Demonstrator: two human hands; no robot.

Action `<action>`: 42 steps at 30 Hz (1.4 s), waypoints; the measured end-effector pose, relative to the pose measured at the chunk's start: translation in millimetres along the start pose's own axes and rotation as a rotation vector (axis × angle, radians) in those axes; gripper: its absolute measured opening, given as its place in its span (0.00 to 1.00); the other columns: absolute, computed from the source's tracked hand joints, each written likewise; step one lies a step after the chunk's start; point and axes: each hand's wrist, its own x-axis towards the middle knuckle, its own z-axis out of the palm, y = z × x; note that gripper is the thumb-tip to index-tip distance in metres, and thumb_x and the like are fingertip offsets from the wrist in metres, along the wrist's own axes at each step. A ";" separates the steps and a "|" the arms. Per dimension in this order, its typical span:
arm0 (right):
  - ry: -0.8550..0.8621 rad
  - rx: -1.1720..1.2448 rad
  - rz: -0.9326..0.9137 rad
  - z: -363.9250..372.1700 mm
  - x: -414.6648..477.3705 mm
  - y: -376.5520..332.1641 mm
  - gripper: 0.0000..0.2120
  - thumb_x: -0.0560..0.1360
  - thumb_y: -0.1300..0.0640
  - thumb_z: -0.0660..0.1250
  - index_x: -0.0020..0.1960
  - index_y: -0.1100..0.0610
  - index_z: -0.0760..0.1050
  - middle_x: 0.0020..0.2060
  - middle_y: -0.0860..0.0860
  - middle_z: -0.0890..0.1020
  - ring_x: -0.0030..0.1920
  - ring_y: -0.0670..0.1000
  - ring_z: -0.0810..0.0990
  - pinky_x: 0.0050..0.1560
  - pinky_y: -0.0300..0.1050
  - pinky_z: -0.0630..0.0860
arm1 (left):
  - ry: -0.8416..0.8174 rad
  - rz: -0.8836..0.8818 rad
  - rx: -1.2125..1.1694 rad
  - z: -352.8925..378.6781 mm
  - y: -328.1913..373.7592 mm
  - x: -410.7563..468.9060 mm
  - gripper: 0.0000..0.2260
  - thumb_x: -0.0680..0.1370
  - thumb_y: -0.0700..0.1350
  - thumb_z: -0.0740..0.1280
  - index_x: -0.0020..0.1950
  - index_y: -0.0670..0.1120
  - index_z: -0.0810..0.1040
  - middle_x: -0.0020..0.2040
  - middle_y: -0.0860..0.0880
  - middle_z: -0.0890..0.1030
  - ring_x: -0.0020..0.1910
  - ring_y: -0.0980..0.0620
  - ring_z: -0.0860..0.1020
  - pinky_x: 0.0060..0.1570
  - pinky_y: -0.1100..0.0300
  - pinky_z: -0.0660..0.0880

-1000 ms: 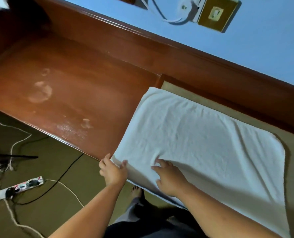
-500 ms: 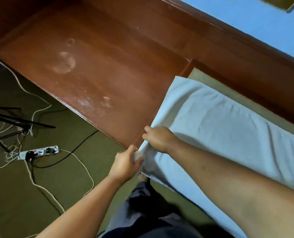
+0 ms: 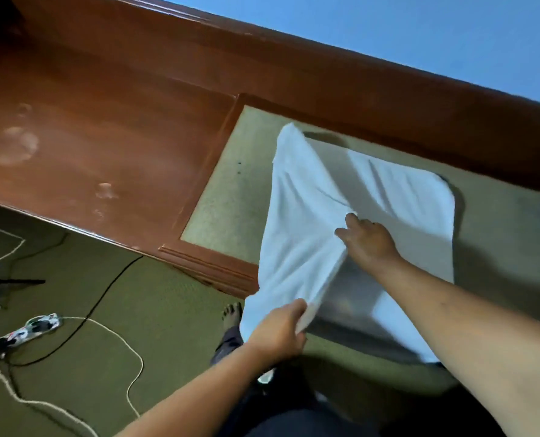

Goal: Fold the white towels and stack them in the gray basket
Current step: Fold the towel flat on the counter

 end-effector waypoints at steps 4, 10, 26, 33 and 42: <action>-0.263 0.004 0.282 29.4 -90.7 29.9 0.30 0.77 0.63 0.59 0.78 0.51 0.58 0.69 0.58 0.64 0.54 0.59 0.76 0.48 0.51 0.73 | -0.241 -0.052 -0.242 65.0 19.4 -1.8 0.10 0.79 0.48 0.69 0.60 0.54 0.77 0.50 0.56 0.81 0.43 0.58 0.78 0.51 0.62 0.77; -0.349 0.538 0.568 68.5 -203.3 11.1 0.16 0.80 0.54 0.61 0.67 0.48 0.68 0.63 0.49 0.71 0.55 0.52 0.77 0.49 0.49 0.76 | 0.548 -0.544 -0.429 66.8 -48.8 14.8 0.29 0.67 0.48 0.81 0.62 0.43 0.71 0.57 0.43 0.77 0.57 0.42 0.77 0.60 0.45 0.75; -0.449 1.616 0.936 123.9 -191.7 -59.1 0.34 0.75 0.52 0.74 0.75 0.60 0.64 0.69 0.53 0.72 0.68 0.57 0.72 0.60 0.47 0.69 | 0.315 -0.549 -0.455 65.6 -66.3 -34.2 0.14 0.76 0.44 0.75 0.56 0.43 0.75 0.48 0.44 0.82 0.45 0.47 0.81 0.40 0.53 0.78; -0.543 1.392 0.615 121.2 -207.8 -77.4 0.16 0.79 0.53 0.67 0.65 0.55 0.74 0.58 0.50 0.81 0.59 0.53 0.79 0.62 0.48 0.75 | 0.264 -0.621 -0.436 62.4 -91.9 -59.0 0.19 0.67 0.51 0.79 0.53 0.44 0.81 0.45 0.44 0.86 0.46 0.42 0.84 0.43 0.47 0.82; -0.377 0.971 0.683 122.1 -228.1 -70.7 0.16 0.80 0.50 0.64 0.66 0.51 0.67 0.62 0.51 0.73 0.58 0.53 0.78 0.56 0.51 0.77 | 0.201 -0.638 0.019 65.5 -87.8 -52.4 0.28 0.76 0.38 0.68 0.75 0.44 0.65 0.68 0.39 0.71 0.56 0.42 0.75 0.54 0.50 0.74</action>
